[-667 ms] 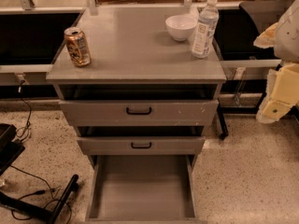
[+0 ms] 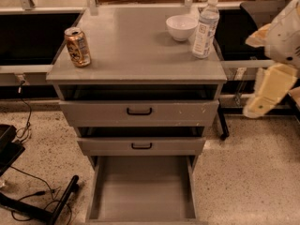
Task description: Place orange can into bottom drawer
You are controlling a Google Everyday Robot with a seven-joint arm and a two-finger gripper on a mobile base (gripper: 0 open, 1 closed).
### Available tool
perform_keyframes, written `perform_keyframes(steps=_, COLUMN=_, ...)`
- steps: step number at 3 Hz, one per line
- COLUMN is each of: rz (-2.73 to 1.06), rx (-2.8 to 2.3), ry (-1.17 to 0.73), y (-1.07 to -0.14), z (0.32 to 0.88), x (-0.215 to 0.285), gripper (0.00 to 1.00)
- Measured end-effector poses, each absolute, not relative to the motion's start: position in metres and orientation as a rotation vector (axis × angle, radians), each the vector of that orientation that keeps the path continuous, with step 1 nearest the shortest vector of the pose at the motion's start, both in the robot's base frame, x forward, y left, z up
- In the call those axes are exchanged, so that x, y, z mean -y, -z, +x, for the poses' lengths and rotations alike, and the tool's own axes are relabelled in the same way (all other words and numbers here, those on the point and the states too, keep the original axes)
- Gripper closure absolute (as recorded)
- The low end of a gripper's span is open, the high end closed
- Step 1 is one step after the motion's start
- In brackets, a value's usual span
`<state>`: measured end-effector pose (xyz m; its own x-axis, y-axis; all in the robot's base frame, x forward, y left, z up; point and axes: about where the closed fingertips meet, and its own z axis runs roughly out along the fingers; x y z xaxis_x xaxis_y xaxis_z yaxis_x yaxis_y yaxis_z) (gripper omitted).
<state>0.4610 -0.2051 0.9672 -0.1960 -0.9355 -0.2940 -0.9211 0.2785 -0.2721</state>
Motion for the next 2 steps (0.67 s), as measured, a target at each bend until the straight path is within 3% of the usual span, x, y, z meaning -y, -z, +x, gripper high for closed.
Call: perform_keyframes(steps=2, rz=-1.49, rx=-1.766, ry=-0.282, y=-0.94, z=0.562, x=0.121, gripper=0.0)
